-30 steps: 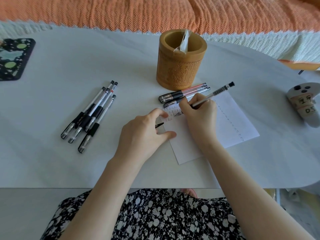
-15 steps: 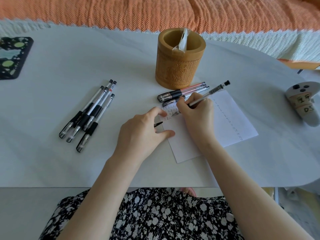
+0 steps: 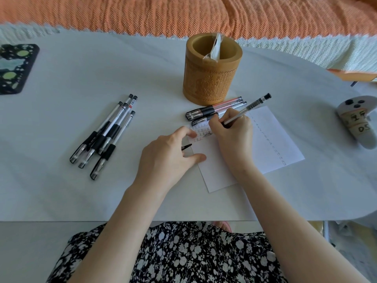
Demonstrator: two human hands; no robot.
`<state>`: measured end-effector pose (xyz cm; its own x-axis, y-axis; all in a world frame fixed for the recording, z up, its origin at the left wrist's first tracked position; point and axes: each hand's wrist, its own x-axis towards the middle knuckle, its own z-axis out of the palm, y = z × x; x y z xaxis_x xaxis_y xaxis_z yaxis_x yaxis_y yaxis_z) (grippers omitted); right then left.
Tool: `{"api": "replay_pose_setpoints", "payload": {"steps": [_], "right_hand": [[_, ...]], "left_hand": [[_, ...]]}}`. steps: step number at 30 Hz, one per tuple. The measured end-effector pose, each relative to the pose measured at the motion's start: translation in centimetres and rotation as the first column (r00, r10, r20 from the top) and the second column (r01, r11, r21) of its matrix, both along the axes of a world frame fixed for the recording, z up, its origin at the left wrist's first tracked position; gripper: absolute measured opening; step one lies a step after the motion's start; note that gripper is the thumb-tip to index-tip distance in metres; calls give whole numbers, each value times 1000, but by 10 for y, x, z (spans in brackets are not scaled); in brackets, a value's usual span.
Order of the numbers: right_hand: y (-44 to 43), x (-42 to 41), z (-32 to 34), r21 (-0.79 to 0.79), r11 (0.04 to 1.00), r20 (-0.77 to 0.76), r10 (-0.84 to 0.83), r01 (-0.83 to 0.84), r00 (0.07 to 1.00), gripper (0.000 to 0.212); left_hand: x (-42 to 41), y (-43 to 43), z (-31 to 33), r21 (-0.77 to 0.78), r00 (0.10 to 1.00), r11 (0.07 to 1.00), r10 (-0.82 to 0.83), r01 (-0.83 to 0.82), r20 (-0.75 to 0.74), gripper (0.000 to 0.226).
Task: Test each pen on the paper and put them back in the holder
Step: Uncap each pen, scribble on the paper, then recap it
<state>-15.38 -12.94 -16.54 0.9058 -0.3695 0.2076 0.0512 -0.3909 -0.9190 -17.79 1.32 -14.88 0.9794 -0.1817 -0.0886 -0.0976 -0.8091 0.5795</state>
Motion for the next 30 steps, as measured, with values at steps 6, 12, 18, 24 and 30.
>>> {"api": "replay_pose_setpoints", "payload": {"steps": [6, 12, 18, 24, 30], "right_hand": [[-1, 0, 0, 15, 1000, -26, -6, 7, 1000, 44], [0, -1, 0, 22, 1000, -33, 9, -9, 999, 42], [1, -1, 1, 3, 1000, -42, 6, -6, 999, 37], [0, -2, 0, 9, 1000, -39, -4, 4, 999, 31], [1, -1, 1, 9, 1000, -39, 2, -1, 999, 32]], "left_hand": [[0, 0, 0, 4, 1000, 1000, 2, -2, 1, 47], [-1, 0, 1, 3, 1000, 1000, 2, -2, -10, 47], [0, -1, 2, 10, 1000, 1000, 3, -3, -17, 47], [-1, -1, 2, 5, 1000, 1000, 6, -6, -15, 47], [-1, 0, 1, 3, 1000, 1000, 6, -6, -16, 47]]}}
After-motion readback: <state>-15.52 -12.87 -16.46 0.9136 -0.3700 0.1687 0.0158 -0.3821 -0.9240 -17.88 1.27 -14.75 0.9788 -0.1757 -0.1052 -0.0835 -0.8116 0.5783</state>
